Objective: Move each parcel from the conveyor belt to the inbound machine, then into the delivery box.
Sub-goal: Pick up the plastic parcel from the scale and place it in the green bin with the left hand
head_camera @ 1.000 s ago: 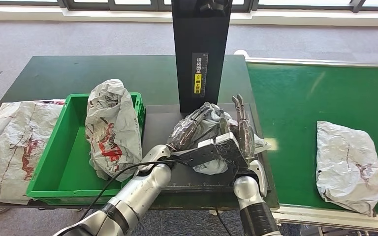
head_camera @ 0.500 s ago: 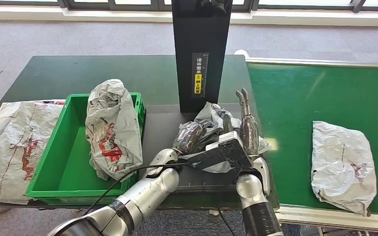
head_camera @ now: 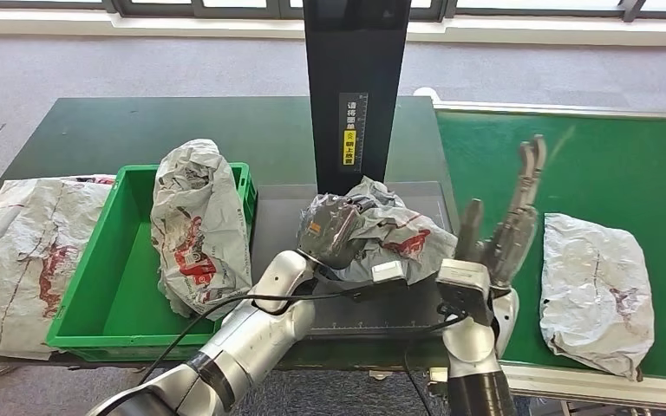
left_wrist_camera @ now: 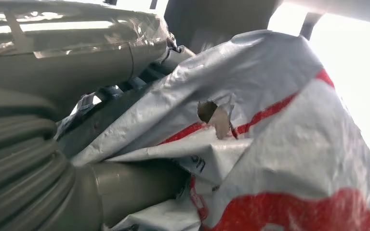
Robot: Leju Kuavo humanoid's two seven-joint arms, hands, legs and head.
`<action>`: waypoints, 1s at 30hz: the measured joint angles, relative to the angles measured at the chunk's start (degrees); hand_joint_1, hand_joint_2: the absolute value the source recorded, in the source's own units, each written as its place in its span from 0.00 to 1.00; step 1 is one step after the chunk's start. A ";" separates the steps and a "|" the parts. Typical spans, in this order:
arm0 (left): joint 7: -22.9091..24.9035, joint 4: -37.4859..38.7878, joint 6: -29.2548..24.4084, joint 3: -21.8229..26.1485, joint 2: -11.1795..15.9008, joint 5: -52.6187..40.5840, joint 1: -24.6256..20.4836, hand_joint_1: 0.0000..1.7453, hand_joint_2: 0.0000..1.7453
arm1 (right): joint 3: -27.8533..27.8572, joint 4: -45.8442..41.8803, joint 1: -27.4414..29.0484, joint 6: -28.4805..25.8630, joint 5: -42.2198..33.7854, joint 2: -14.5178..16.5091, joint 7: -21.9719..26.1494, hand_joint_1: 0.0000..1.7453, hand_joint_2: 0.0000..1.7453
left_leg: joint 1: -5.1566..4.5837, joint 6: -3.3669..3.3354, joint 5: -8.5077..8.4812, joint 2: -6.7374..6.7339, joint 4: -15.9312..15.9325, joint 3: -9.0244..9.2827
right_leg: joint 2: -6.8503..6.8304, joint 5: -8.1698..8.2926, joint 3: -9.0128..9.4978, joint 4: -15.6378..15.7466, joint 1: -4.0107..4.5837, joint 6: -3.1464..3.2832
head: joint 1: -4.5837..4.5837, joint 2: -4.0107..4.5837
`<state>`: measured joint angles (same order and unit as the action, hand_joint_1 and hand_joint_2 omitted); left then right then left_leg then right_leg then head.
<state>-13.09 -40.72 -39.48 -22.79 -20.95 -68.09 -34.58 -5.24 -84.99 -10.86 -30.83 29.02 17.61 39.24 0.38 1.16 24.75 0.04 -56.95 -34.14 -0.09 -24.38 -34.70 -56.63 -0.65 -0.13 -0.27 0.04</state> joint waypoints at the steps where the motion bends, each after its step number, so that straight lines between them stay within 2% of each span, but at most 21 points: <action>1: 0.88 -2.61 -0.11 1.34 0.02 -4.55 0.41 1.00 1.00 | -0.34 -2.22 0.89 -3.18 -1.05 -0.21 0.57 0.00 0.00 | 0.00 0.00 0.01 -0.01 0.00 -0.01 | 0.01 0.00 -0.01 0.00 0.00 0.00 | -0.01 0.00; 3: 2.57 -7.46 -0.16 4.01 0.04 -11.35 0.59 1.00 1.00 | -1.48 -6.38 2.61 -7.15 -1.68 -0.62 0.93 0.00 0.00 | 0.00 0.02 0.04 -0.11 0.01 -0.01 | 0.07 0.00 -0.04 0.00 0.00 0.00 | 0.01 0.00; 6: 4.08 -12.99 -0.21 7.45 0.05 -15.99 0.26 1.00 1.00 | -3.20 -11.03 3.98 -8.74 -1.28 -0.97 1.05 0.00 0.00 | 0.00 0.04 0.07 -0.19 0.03 0.04 | 0.13 -0.02 -0.05 0.00 0.01 0.01 | 0.01 0.00; 13: 4.28 -19.07 -0.23 10.97 0.06 -17.39 0.21 1.00 1.00 | -4.54 -15.76 5.10 -9.10 -0.55 -1.26 1.02 0.00 0.00 | 0.01 0.06 0.00 -0.14 0.03 0.03 | 0.08 -0.01 -0.02 -0.02 0.02 0.03 | 0.01 0.01; 19: 2.32 -26.56 -0.23 15.57 0.50 -16.30 -0.71 1.00 1.00 | -5.03 -16.64 5.15 -9.11 0.91 -1.26 1.00 0.00 0.00 | 0.01 0.06 -0.01 -0.14 0.03 0.03 | 0.08 0.00 -0.01 -0.03 0.01 0.02 | 0.01 0.01; 25: -1.88 -34.27 -0.23 23.28 0.76 -14.22 -0.64 1.00 1.00 | -5.03 -16.64 5.16 -9.11 1.41 -1.26 0.99 0.00 0.00 | 0.01 0.07 0.00 -0.16 0.05 0.04 | 0.12 -0.01 -0.02 -0.03 0.02 0.04 | 0.01 0.01; 27: 0.52 -34.85 -0.23 26.80 1.09 -15.67 -0.83 1.00 1.00 | -5.03 -16.65 5.23 -9.11 2.00 -1.25 0.98 0.00 0.00 | 0.01 0.07 0.00 -0.17 0.06 0.06 | 0.11 -0.03 -0.02 -0.03 0.03 0.05 | 0.01 0.01; 30: 8.66 -31.36 -0.22 32.17 2.84 -18.43 -1.90 1.00 1.00 | -5.03 -16.87 5.91 -9.12 3.18 -1.25 0.99 0.00 0.00 | 0.01 0.10 -0.02 -0.22 0.07 0.11 | 0.16 -0.02 -0.03 -0.03 0.04 0.10 | 0.02 0.01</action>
<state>-4.43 -72.09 -39.70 9.38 -18.11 -86.52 -36.48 -10.27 -101.86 -4.96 -39.95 32.20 16.36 40.24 0.39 1.26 24.73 -0.19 -56.87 -34.03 0.08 -24.40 -34.73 -56.67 -0.61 -0.04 -0.26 0.04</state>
